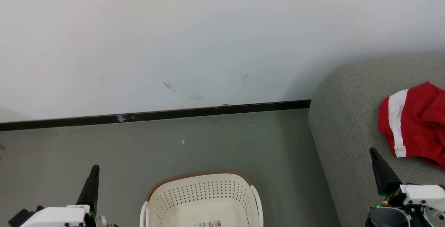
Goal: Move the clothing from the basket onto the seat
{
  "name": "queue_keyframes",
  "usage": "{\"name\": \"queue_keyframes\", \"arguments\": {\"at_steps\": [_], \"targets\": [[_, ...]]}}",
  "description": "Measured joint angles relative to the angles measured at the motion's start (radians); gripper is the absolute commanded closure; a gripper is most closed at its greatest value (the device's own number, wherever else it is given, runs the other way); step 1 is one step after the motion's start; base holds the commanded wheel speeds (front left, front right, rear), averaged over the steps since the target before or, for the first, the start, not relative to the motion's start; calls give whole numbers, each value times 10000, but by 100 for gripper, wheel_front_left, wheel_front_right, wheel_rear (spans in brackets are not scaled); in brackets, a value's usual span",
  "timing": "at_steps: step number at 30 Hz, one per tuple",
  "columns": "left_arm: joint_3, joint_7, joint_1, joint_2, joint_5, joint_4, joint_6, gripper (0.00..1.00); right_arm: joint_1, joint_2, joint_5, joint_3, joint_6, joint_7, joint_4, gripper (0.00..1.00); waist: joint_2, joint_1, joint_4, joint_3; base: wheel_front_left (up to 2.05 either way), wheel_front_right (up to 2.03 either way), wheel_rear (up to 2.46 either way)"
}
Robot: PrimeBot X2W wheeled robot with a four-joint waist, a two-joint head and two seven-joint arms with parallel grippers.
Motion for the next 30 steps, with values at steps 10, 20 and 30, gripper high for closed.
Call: {"name": "queue_keyframes", "arguments": {"at_steps": [10, 20, 30], "targets": [[2, 0, -1, 0, 0, 10, 0, 100, 0, 0, 0, 0, 0, 0, 4, 100, 0, 0, 0, 0, 0, 0, 0], [2, 0, -1, 0, 0, 17, 0, 100, -1, 0, 0, 2, 0, 0, 10, 100, 0, -1, 0, 0, 0, 0, 0], [2, 0, -1, 0, 0, 23, 0, 100, -1, 0, 0, 2, 0, 0, 13, 100, 0, -1, 0, 0, 0, 0, 0]]}}
